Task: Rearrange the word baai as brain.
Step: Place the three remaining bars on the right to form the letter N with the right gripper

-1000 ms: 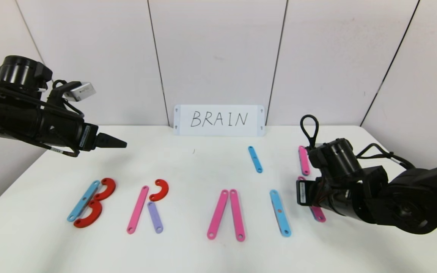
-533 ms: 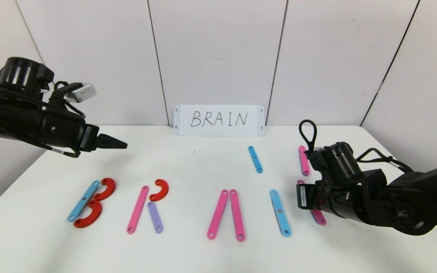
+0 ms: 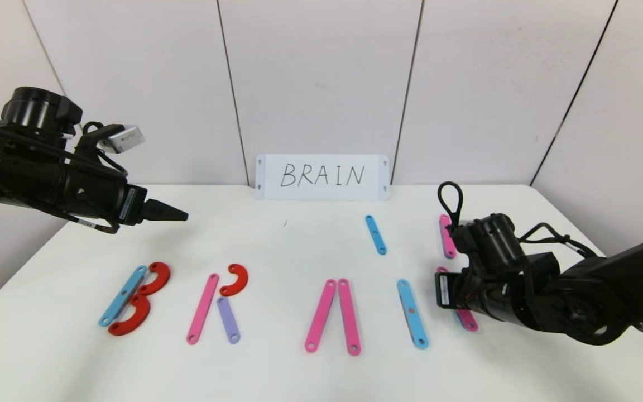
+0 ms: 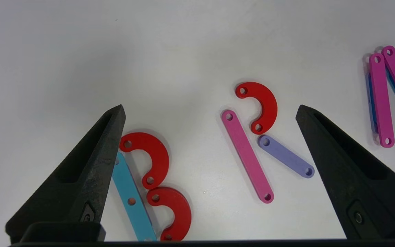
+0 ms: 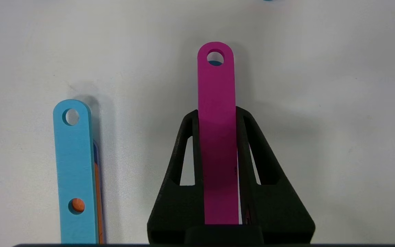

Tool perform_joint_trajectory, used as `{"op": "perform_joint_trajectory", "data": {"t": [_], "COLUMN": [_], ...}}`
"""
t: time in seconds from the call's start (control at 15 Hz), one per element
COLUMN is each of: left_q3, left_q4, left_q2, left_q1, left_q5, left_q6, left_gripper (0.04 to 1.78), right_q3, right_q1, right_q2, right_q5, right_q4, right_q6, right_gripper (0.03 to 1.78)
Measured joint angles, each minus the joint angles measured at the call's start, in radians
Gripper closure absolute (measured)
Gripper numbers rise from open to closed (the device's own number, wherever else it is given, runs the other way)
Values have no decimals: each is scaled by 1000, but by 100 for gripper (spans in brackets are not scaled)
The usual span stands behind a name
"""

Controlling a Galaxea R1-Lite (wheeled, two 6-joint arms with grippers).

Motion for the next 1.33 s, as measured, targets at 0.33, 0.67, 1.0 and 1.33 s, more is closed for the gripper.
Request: {"op": "perform_joint_trajectory", "data": {"t": [0.33, 0.67, 1.0, 1.33], "left_q3": [-1, -1, -1, -1], "left_q4": [0, 0, 0, 0], "left_q2": [0, 0, 2, 2], "left_q1": [0, 0, 0, 0], "left_q5": [0, 0, 0, 0], "left_q6": [0, 0, 0, 0], "left_gripper": [8, 8, 8, 8], "right_q3": [6, 6, 6, 22], "right_q1": [4, 4, 1, 6], "right_q2": [3, 0, -11, -42], "right_q5": [-1, -3, -4, -16], "right_q4": [-1, -1, 5, 23], "right_q6": [-1, -1, -7, -75], "right_gripper": [139, 67, 12, 7]}}
